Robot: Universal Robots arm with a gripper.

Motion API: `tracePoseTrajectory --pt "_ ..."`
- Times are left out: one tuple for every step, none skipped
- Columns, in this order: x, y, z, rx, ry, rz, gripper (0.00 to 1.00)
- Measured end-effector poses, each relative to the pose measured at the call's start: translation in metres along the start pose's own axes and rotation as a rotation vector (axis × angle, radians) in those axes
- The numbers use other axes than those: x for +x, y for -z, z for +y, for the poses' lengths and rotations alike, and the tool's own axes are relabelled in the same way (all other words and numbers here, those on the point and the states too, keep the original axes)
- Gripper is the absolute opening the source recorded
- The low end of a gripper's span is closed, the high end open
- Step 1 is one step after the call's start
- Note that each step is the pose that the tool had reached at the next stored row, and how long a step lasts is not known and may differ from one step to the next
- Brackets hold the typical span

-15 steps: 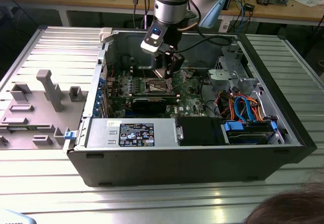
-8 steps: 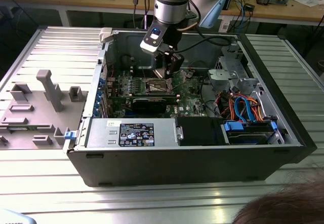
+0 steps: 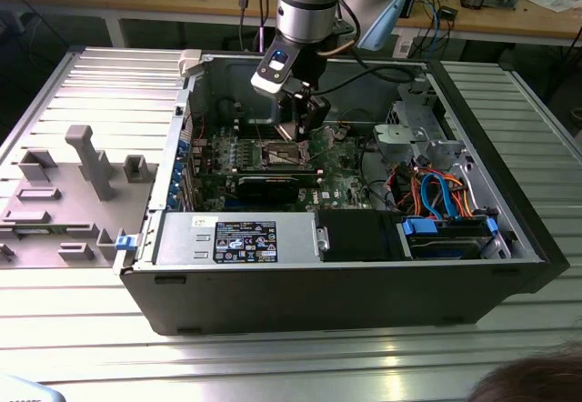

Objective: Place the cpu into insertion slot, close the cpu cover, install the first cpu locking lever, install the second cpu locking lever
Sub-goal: 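Place the cpu into insertion slot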

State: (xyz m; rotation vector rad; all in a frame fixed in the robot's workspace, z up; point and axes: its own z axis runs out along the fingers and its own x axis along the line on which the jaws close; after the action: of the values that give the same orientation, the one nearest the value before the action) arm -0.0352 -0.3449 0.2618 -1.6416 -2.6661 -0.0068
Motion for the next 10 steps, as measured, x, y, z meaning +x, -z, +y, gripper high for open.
tracePoseTrajectory --pt "0.0 -0.0001 0.0 -0.0001 -0.002 0.0 0.54" --pt "0.0 -0.0001 0.0 -0.0001 -0.003 0.0001 0.54" --pt "0.0 -0.0001 0.0 -0.0001 -0.006 0.0 0.54" --pt "0.0 -0.0001 0.0 -0.0001 -0.008 0.0001 0.54" --pt "0.0 -0.0002 0.0 -0.0002 -0.01 0.0 0.54" --pt "0.0 -0.0002 0.0 -0.0002 -0.011 0.0001 0.54" --pt "0.0 -0.0003 0.0 -0.0002 -0.013 0.0 0.54" --pt "0.0 -0.0003 0.0 -0.0002 -0.015 0.0001 0.54" --pt "0.0 -0.0003 0.0 -0.0002 -0.016 0.0001 0.54" --pt "0.0 -0.0004 0.0 -0.0003 -0.018 0.0001 0.54"
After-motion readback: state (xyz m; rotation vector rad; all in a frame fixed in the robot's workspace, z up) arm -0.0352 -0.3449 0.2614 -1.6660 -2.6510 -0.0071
